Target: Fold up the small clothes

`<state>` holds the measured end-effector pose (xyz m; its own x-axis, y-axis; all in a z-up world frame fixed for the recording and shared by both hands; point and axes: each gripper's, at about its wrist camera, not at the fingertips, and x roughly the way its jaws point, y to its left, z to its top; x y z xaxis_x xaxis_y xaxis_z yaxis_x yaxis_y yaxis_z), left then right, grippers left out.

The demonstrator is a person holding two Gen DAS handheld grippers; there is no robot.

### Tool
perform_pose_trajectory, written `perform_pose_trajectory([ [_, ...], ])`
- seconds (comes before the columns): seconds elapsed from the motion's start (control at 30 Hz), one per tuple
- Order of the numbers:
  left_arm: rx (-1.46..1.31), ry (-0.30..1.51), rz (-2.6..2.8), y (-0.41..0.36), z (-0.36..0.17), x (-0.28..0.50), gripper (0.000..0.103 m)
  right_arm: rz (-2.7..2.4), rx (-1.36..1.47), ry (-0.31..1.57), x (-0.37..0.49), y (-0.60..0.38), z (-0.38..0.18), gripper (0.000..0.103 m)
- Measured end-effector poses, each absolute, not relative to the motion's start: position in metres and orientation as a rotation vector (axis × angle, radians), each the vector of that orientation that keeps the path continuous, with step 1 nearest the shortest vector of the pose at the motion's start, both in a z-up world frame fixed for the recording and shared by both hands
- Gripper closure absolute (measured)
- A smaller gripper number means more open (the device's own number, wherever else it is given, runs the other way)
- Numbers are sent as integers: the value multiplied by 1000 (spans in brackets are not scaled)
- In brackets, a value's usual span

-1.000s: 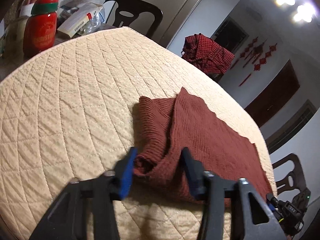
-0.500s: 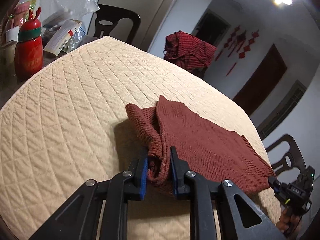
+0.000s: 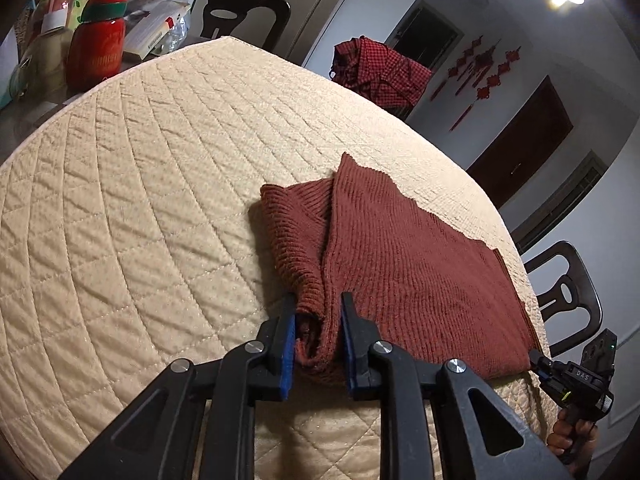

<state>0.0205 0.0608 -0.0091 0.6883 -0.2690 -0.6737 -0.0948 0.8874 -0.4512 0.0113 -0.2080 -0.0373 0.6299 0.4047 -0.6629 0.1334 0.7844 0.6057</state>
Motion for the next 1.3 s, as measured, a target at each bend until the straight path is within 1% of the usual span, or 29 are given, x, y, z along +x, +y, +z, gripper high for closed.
perform_pose_trajectory([
  [0.2, -464, 794, -88, 65, 2, 14, 76, 96, 483, 803, -1, -199, -3, 85],
  [0.3, -413, 762, -40, 63, 11, 13, 76, 103, 422, 746, -3, -189, 13, 85],
  [0.33, -383, 753, -25, 61, 14, 15, 72, 112, 400, 735, -2, -184, 16, 85],
  [0.37, -353, 750, -13, 58, 16, 17, 65, 127, 373, 725, 0, -177, 18, 85],
  [0.43, -292, 753, 14, 51, 17, 24, 61, 168, 348, 721, 9, -162, 18, 85],
  [0.63, -209, 791, 11, 37, 8, 42, 61, 276, 264, 777, 44, -110, 6, 85],
  [0.8, -175, 806, 0, 28, 4, 46, 60, 357, 194, 804, 56, -78, 0, 85],
  [0.87, -180, 804, -1, 28, 4, 46, 58, 374, 173, 815, 60, -68, -2, 86],
  [1.2, -213, 797, -14, 33, 5, 47, 54, 416, 111, 853, 74, -43, -12, 87],
  [1.3, -241, 779, -39, 35, 7, 47, 50, 408, 103, 871, 80, -42, -19, 90],
])
